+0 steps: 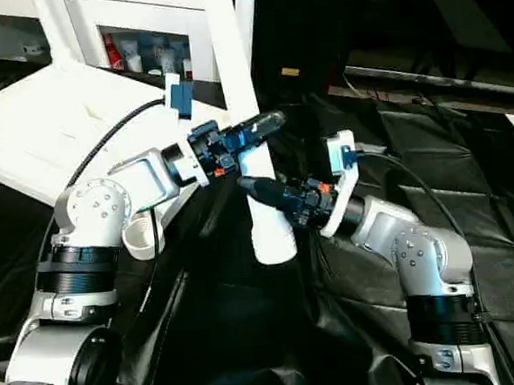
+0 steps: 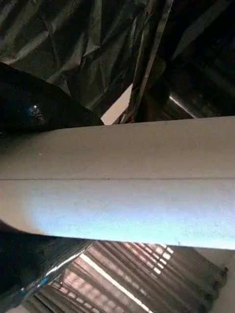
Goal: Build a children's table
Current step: Pick table leg
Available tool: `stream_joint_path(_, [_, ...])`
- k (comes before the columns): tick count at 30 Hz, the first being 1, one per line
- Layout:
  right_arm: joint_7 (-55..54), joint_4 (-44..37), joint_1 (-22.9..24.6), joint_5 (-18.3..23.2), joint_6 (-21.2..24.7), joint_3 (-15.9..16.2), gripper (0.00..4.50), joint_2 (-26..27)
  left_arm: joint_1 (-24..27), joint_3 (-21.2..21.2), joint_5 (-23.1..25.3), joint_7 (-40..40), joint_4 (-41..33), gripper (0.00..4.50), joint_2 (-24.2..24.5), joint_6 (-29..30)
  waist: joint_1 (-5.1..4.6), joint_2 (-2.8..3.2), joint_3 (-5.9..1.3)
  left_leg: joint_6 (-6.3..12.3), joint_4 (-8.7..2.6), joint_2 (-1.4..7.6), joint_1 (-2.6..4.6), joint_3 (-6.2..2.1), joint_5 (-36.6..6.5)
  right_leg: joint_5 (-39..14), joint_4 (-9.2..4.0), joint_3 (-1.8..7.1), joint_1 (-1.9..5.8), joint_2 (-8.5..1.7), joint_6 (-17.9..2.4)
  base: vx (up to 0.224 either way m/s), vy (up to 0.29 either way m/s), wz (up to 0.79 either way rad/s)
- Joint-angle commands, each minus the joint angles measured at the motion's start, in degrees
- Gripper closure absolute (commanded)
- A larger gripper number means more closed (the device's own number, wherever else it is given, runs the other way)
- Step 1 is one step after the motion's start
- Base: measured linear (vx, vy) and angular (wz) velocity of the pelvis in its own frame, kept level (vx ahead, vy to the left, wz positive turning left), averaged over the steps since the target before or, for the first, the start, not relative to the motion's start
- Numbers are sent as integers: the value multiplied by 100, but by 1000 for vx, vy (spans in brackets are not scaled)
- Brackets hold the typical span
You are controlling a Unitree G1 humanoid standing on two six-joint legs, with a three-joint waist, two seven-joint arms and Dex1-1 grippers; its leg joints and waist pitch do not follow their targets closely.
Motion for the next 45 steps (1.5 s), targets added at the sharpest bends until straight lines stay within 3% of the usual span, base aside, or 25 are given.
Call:
stream_joint_path(1, [-128, 46, -104, -69, -18, -37, 210, -17, -11, -21, 102, 57, -213, 260, 49, -75, 17, 19, -423, 153, -427, 404, 101, -160, -334, -1101, -508, 407, 361, -656, -815, 0, 0, 0])
stream_joint_path(6, [-193, -28, -108, -46, -8, 6, 163, 4, -23, -116, 133, 82, -319, 262, 130, -71, 9, 33, -422, 133, -428, 402, 106, -157, -351, -980, -503, 413, 360, -653, -866, 0, 0, 0])
stream_joint_path(10, [-549, -54, -185, -295, 35, 146, 138, -61, -63, -388, 377, -32, -477, 262, 359, -145, 3, 45, -422, 48, -445, 415, 118, -170, -357, -962, -487, 410, 353, -650, -855, 0, 0, 0])
stream_joint_path(14, [-688, -258, -240, -582, 354, 530, 138, -344, -195, -637, 595, -109, -631, 262, 582, -137, 16, 44, -417, 5, -444, 406, 125, -160, -360, -952, -484, 425, 357, -645, -804, 0, 0, 0])
stream_joint_path(25, [-765, -465, -307, -941, 326, 1068, 138, -534, -193, -927, 502, -589, -878, 262, 818, -38, 17, 25, -413, -31, -443, 401, 111, -161, -398, -1003, -476, 427, 364, -659, -808, 0, 0, 0])
stream_joint_path(45, [-537, -611, -186, -937, 426, 1421, 138, -709, -116, -1110, 149, -1425, -1033, 264, 1042, 229, 14, 23, -418, -35, -436, 402, 111, -152, -359, -881, -446, 435, 364, -655, -859, 0, 0, 0])
